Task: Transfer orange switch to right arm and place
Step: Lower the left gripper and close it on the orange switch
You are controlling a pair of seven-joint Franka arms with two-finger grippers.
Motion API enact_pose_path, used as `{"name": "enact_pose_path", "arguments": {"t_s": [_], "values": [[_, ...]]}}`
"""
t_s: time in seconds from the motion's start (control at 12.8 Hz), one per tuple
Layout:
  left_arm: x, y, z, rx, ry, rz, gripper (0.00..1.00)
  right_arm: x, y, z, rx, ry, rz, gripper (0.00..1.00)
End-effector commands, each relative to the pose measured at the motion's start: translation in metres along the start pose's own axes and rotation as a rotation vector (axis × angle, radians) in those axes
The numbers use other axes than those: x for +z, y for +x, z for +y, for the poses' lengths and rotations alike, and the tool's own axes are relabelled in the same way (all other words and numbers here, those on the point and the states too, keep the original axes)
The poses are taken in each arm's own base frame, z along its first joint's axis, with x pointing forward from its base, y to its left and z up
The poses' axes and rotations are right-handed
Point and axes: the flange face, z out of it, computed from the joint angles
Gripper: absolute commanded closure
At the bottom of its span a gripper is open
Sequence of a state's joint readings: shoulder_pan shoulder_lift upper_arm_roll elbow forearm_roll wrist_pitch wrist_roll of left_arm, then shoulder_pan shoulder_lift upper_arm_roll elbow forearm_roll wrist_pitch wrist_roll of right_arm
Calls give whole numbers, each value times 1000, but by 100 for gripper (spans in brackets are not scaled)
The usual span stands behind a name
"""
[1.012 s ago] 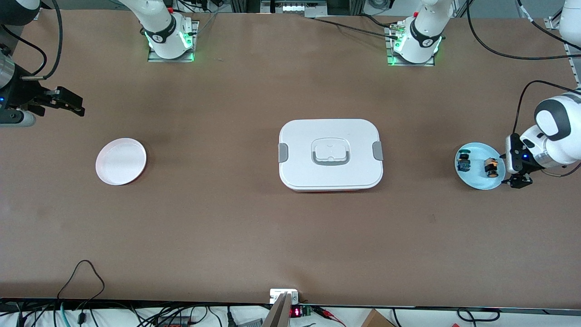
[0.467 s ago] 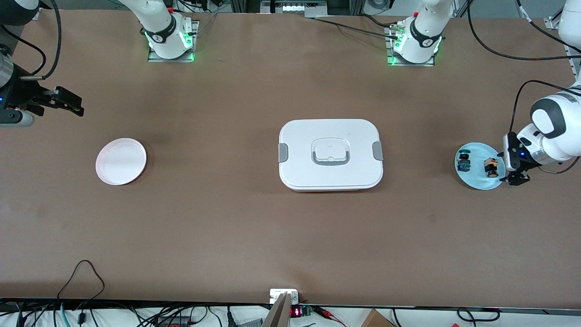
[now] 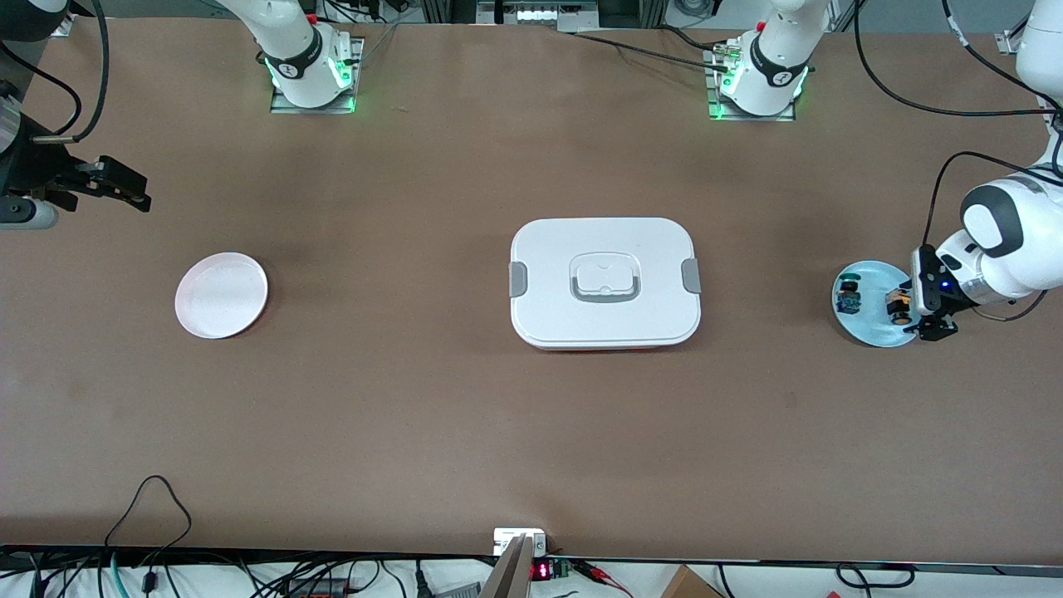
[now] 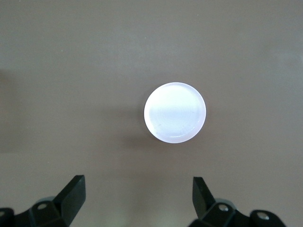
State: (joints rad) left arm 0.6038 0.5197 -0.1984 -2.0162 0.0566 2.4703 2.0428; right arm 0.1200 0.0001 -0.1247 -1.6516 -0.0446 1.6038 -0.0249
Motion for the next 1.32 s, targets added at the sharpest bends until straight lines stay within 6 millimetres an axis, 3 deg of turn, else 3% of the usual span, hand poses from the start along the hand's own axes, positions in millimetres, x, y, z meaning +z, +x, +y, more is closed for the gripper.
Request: {"name": "enact_pose_path", "arguments": {"t_s": [0.0, 0.62, 1.01, 1.25], "values": [[3, -2, 2, 3, 12, 14, 0, -6, -2, 1, -1, 4, 0, 0], [19, -7, 5, -19, 17, 31, 0, -5, 2, -4, -4, 2, 10, 0], [13, -2, 0, -14, 37, 46, 2, -8, -2, 9, 11, 29, -10, 0], [12, -2, 1, -14, 40, 54, 2, -8, -4, -1, -6, 39, -19, 0]]}}
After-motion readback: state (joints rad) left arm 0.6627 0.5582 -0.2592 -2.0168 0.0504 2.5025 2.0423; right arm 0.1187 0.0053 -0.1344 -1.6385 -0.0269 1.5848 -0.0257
